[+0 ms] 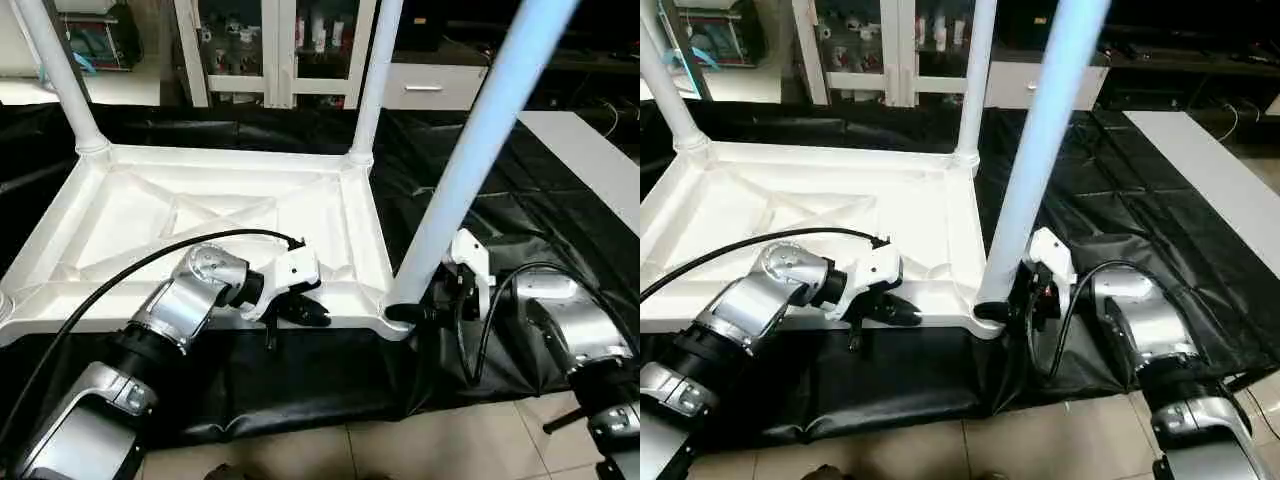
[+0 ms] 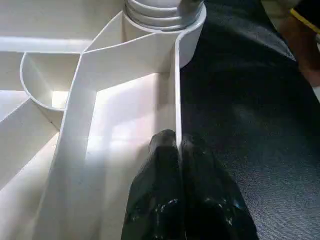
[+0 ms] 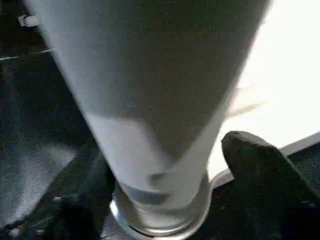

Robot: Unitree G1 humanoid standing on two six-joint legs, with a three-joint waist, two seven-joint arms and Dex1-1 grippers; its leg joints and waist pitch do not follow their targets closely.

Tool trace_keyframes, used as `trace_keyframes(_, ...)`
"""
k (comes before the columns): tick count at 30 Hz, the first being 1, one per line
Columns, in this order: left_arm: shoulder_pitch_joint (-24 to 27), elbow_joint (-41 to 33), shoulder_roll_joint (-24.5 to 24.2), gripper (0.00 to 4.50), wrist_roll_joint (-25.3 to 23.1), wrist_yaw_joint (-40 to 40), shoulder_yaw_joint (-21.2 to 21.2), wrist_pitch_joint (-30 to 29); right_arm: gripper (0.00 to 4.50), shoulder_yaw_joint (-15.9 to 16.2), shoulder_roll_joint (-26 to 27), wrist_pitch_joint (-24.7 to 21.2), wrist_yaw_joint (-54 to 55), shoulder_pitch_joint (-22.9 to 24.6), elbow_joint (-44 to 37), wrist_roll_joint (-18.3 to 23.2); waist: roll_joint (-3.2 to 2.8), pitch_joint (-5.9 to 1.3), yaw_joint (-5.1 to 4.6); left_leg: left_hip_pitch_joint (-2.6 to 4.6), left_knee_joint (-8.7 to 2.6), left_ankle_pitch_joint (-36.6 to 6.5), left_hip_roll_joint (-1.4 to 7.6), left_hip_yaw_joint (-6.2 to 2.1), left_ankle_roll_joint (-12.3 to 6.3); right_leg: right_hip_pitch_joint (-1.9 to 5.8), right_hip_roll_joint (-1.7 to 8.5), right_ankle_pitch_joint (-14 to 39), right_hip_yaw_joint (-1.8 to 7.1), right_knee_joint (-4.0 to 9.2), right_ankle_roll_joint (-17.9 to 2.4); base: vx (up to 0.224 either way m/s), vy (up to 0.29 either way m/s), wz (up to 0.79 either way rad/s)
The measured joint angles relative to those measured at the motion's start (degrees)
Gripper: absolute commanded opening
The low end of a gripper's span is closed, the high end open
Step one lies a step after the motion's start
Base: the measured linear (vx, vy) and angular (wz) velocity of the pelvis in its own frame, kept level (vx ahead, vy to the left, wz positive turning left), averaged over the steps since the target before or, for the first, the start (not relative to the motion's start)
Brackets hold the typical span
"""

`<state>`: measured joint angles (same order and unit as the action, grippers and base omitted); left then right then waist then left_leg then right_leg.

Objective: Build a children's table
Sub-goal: Rotate leg to tighten

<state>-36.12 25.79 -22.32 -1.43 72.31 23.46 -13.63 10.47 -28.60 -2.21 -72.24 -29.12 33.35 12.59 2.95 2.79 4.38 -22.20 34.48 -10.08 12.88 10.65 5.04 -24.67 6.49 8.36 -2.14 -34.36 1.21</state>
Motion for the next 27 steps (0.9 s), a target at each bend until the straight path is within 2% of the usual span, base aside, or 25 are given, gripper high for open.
trace_keyframes(5,-0.1,0.4,0.0,0.0,0.0,0.0,0.0,0.3,2.75,0.3,0.4,0.5,-1.9,-0.1,1.6,0.0,0.0,-0.01,0.01,0.02,0.01,0.0,0.0,0.0,0.0,0.0,0.0,0.0,0.0,-0.04,0.0,0.0,0.0,0.0)
trace_keyframes(6,-0.1,0.4,0.0,0.0,0.0,0.0,0.0,0.4,2.66,0.3,0.5,2.2,-2.0,-0.2,1.7,0.0,0.01,-0.01,0.02,0.03,0.01,0.0,0.0,0.0,0.0,0.01,0.0,0.0,0.0,-0.05,0.0,0.0,0.0,0.0)
trace_keyframes(7,-0.1,0.4,0.0,0.0,0.0,0.0,0.0,0.4,2.54,0.3,0.5,0.6,-2.2,-0.3,1.9,0.0,0.02,-0.02,0.03,0.03,0.01,0.0,0.0,0.0,0.0,0.01,0.0,0.0,0.0,-0.05,0.0,0.0,0.0,0.0)
trace_keyframes(9,-0.1,0.5,0.0,0.0,0.0,0.0,0.0,0.4,2.36,0.3,0.6,1.1,-2.8,-0.8,2.8,0.0,0.08,-0.05,-0.01,0.04,0.02,0.0,0.0,0.0,0.0,0.01,0.0,0.0,0.0,-0.06,0.0,0.0,0.0,0.0)
trace_keyframes(16,0.0,0.5,-0.4,0.0,-0.1,0.0,0.0,-0.3,2.15,0.4,1.6,2.0,-3.4,-2.0,5.6,-0.6,0.61,-0.39,-0.31,0.1,0.02,0.0,0.04,-0.02,0.01,0.01,-0.04,0.0,-0.01,-0.12,0.0,0.0,0.0,0.0)
trace_keyframes(19,0.0,0.5,-0.5,0.0,-0.1,-0.4,-0.2,-1.2,2.12,0.0,2.7,2.4,-2.6,-2.5,6.9,-1.0,0.73,-0.48,-0.75,0.19,0.02,0.0,0.03,-0.03,0.02,0.1,-0.04,0.0,-0.01,-0.13,0.0,0.0,0.0,0.0)
trace_keyframes(22,0.3,1.4,0.2,0.0,-0.2,-3.2,-1.4,-2.0,2.12,-1.3,4.7,2.4,2.0,-2.8,8.7,-1.1,0.75,-0.52,-1.22,0.3,0.04,0.0,0.02,-0.11,0.02,0.24,-0.04,0.0,-0.03,-0.11,-0.1,0.0,0.0,0.0)
trace_keyframes(25,-0.7,4.1,2.7,0.0,-1.1,-9.7,-3.2,-3.5,2.11,-3.5,8.1,1.7,13.0,-4.4,11.5,-1.8,0.61,-0.49,-2.34,0.42,0.08,0.0,-0.01,-0.15,0.04,0.31,-0.05,0.0,-0.06,-0.06,0.0,0.0,0.0,0.0)
trace_keyframes(27,-2.1,6.5,5.6,0.0,-1.7,-14.8,-4.2,-5.0,2.09,-5.3,10.5,0.5,21.2,-5.4,13.0,-2.0,0.52,-0.46,-2.68,0.38,0.07,0.0,-0.04,-0.25,0.04,0.28,-0.05,0.0,-0.11,0.0,0.0,0.0,0.0,0.0)
